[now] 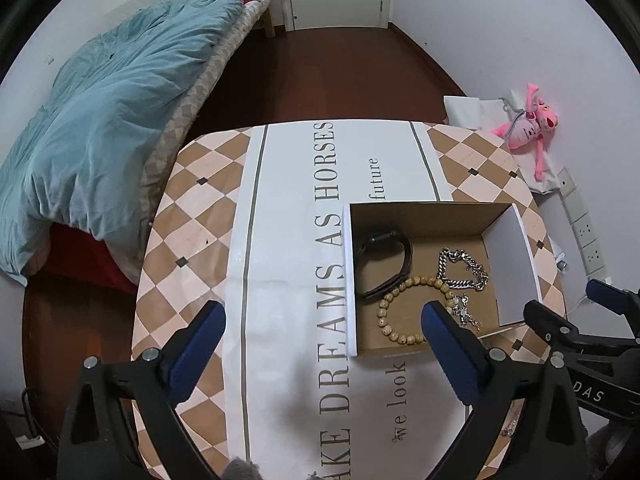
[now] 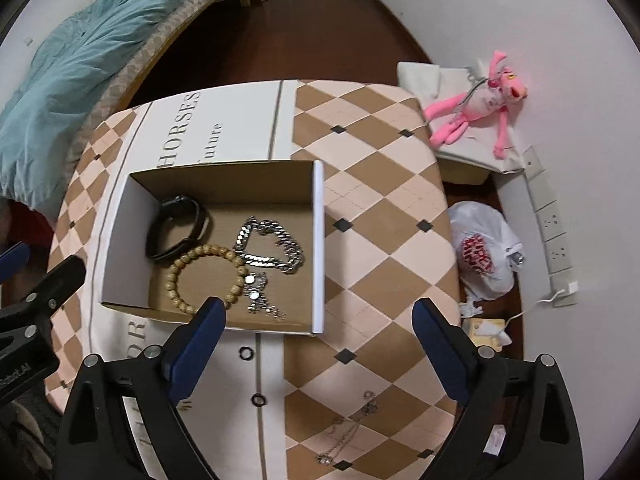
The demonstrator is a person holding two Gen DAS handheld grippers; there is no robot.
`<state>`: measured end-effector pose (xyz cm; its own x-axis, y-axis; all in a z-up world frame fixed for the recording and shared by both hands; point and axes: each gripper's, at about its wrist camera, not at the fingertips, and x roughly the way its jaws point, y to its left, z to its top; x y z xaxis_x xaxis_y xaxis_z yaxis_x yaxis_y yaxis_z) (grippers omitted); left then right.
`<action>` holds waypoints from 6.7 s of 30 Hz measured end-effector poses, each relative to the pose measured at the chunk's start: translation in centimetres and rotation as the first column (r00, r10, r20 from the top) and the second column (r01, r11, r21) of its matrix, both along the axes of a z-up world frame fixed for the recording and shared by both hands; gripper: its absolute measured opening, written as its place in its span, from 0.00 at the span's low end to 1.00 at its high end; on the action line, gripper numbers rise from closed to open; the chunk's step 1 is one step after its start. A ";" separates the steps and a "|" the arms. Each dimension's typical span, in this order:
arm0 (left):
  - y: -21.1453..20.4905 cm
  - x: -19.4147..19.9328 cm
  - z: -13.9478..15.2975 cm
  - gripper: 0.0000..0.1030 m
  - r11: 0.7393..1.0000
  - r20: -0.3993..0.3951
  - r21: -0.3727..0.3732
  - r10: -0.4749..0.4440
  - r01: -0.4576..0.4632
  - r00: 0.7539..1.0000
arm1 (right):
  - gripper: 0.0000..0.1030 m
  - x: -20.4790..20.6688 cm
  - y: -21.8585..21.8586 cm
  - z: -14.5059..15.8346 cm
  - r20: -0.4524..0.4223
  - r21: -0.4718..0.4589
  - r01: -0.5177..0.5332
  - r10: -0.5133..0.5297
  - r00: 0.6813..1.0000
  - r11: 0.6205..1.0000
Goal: Organize jewelry
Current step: 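Open both tools and move them back over the table, then grasp a thin silver chain with the right tool while the left tool grasps a small charm, then carry the chain and charm into the box with both tools, then open both tools and lift them away from the box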
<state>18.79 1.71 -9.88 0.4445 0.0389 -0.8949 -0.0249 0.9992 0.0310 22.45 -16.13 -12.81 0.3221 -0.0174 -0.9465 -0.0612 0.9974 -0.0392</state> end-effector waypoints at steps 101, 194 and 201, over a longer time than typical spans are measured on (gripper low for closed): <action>-5.7 -10.0 -8.7 0.06 0.994 -0.131 -0.094 -0.068 0.056 0.989 | 0.12 -14.1 -7.8 -3.9 0.011 0.264 0.196 -0.206 0.979 0.944; -0.9 -3.8 5.7 0.98 1.000 0.126 -0.025 0.017 -0.014 0.992 | 0.95 -4.1 -1.0 7.0 0.167 0.032 0.012 -0.017 0.986 0.999; -0.9 -6.9 8.7 0.98 0.999 0.177 -0.034 0.018 -0.012 0.984 | 0.95 -7.8 -1.3 11.2 0.251 0.051 0.015 -0.027 0.967 0.999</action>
